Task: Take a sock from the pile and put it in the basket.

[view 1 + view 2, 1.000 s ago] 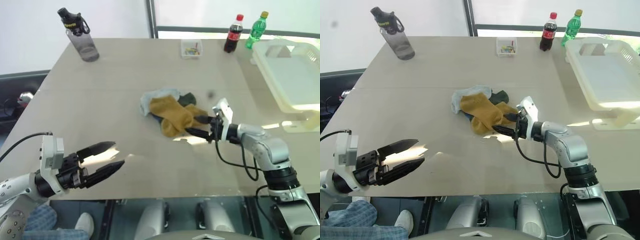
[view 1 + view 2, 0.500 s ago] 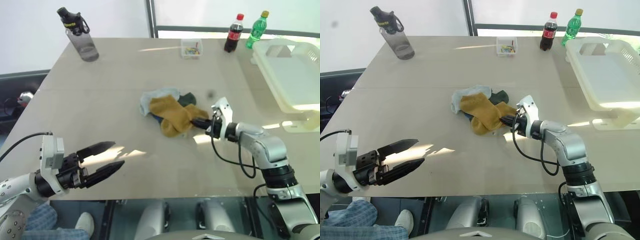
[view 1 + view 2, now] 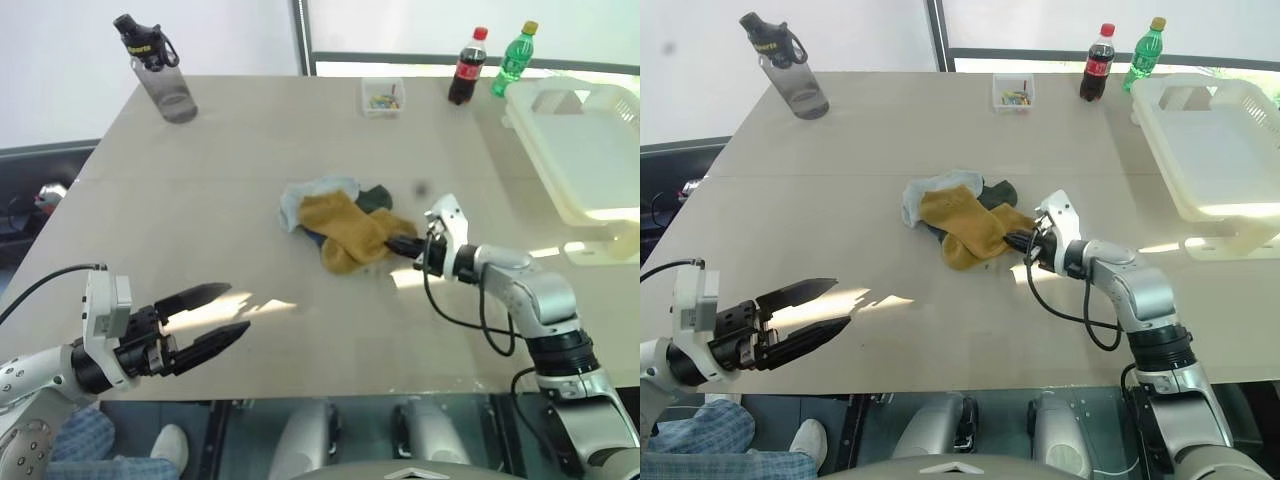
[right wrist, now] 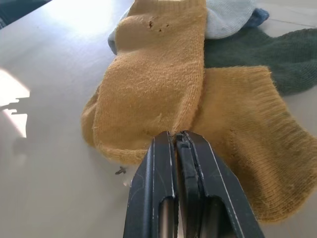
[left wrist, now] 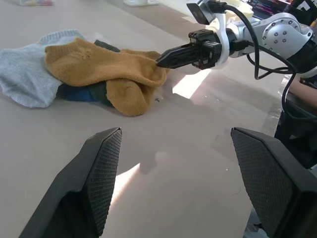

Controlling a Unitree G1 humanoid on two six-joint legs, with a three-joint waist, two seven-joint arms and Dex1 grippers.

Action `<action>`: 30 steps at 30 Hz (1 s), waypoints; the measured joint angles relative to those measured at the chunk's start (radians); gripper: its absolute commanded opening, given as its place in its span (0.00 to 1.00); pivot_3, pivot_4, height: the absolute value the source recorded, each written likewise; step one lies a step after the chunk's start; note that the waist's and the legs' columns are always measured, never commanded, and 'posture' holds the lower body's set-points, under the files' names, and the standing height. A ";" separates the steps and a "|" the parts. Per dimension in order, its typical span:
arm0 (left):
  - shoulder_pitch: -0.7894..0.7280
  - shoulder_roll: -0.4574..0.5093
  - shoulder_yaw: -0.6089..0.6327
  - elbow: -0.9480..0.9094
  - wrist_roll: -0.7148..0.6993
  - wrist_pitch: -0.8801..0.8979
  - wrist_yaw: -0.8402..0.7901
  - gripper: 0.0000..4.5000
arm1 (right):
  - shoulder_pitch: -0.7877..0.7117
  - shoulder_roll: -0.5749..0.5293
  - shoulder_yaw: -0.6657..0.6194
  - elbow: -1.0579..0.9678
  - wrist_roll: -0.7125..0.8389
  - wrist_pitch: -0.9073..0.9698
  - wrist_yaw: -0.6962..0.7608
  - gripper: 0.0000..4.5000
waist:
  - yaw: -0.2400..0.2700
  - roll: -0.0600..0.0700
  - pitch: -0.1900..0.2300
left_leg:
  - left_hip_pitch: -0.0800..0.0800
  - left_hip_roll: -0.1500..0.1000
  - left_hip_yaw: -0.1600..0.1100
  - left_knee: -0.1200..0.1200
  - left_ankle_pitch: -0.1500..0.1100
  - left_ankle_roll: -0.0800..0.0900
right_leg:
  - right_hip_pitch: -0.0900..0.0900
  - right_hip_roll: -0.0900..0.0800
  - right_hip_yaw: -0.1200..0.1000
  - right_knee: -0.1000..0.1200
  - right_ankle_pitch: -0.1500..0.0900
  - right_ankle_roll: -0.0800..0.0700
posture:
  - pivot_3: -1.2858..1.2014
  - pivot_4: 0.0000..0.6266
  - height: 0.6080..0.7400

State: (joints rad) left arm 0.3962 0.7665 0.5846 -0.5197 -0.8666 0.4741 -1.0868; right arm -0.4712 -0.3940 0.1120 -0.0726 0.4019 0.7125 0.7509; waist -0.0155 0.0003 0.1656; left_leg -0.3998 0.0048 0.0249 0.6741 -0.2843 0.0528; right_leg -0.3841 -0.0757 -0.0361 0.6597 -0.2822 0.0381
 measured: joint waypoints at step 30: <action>-0.019 0.007 -0.027 0.012 0.013 0.000 -0.009 0.84 | 0.020 -0.048 -0.045 -0.178 0.164 0.214 -0.065 0.54 | 0.001 -0.001 0.000 | -0.001 0.000 0.000 -0.003 0.001 -0.002 | -0.002 0.000 0.001 -0.001 0.000 0.000 | 0.52 0.24 1.00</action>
State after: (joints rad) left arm 0.3768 0.7731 0.5579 -0.5077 -0.8539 0.4746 -1.0953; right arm -0.4517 -0.4423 0.0667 -0.2508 0.5658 0.9262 0.6856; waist -0.0145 -0.0004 0.1653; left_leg -0.4006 0.0045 0.0250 0.6710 -0.2829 0.0509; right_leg -0.3859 -0.0752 -0.0355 0.6588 -0.2824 0.0378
